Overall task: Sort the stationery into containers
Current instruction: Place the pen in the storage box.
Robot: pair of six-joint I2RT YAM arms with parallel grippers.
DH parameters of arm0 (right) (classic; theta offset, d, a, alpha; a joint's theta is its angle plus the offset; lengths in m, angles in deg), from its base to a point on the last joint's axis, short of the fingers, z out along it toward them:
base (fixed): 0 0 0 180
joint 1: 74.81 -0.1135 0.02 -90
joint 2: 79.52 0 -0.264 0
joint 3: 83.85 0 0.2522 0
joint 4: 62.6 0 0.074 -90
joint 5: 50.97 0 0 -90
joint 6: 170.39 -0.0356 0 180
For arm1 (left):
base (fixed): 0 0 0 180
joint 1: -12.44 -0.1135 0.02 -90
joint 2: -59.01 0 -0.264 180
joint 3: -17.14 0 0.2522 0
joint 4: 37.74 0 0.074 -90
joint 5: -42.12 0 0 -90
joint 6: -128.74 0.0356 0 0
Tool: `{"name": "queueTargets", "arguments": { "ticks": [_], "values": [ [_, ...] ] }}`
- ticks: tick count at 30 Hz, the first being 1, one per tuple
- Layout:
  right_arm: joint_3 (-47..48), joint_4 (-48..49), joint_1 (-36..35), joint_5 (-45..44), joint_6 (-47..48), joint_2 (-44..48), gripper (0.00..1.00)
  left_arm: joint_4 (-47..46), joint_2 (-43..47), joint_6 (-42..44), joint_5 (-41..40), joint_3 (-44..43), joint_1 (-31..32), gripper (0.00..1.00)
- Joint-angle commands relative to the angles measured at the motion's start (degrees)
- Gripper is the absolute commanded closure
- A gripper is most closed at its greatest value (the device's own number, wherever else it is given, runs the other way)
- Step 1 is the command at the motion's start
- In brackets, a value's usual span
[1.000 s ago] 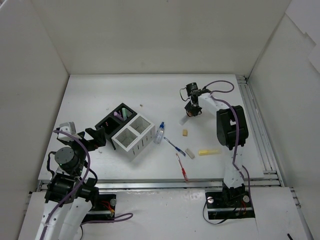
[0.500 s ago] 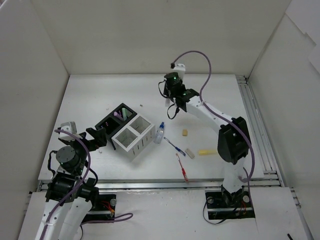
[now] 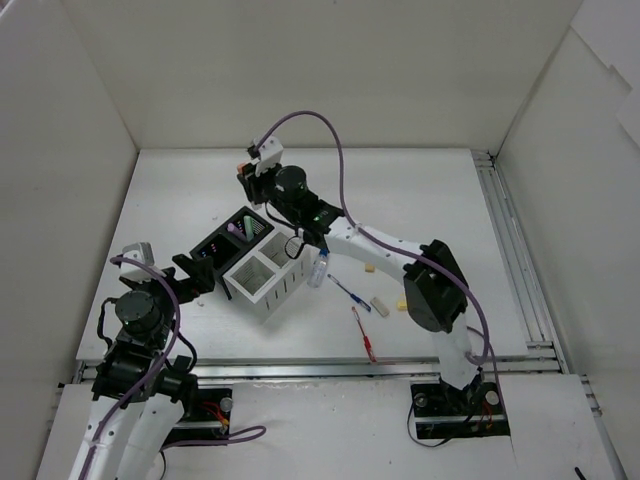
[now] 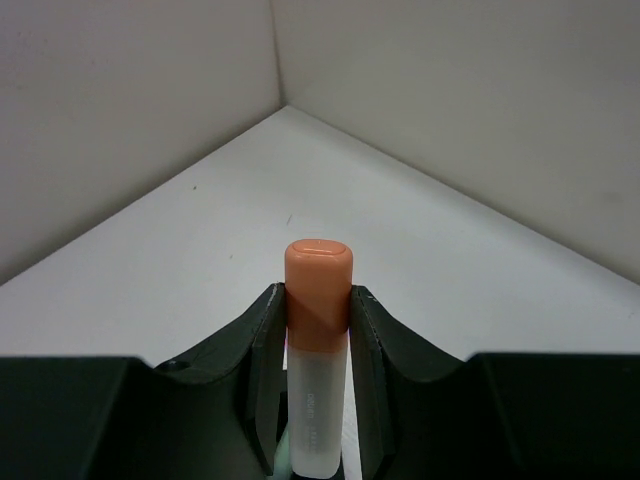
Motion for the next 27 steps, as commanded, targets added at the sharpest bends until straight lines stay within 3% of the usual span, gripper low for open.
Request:
{"name": "queueTargets", "arguments": {
  "ticks": [1,10,19,27],
  "values": [
    [3.32,9.05,-0.84,5.72,1.24,-1.52,1.0,-1.65,0.48,-1.66,-1.29,-1.53,0.19,0.0],
    [-1.16,13.01,-1.54,8.28,-4.91,-3.64,0.99,-1.22,0.83,-2.19,-2.08,-1.17,0.19,0.0],
    [-8.63,14.77,-1.72,11.09,-5.97,-0.66,0.87,-1.21,1.09,-2.19,-2.35,-1.26,0.19,0.0],
    [-10.13,15.56,-1.63,15.92,-3.52,3.12,0.49,-2.18,0.22,-2.19,-1.12,-1.44,0.19,0.0]
  ]
}}
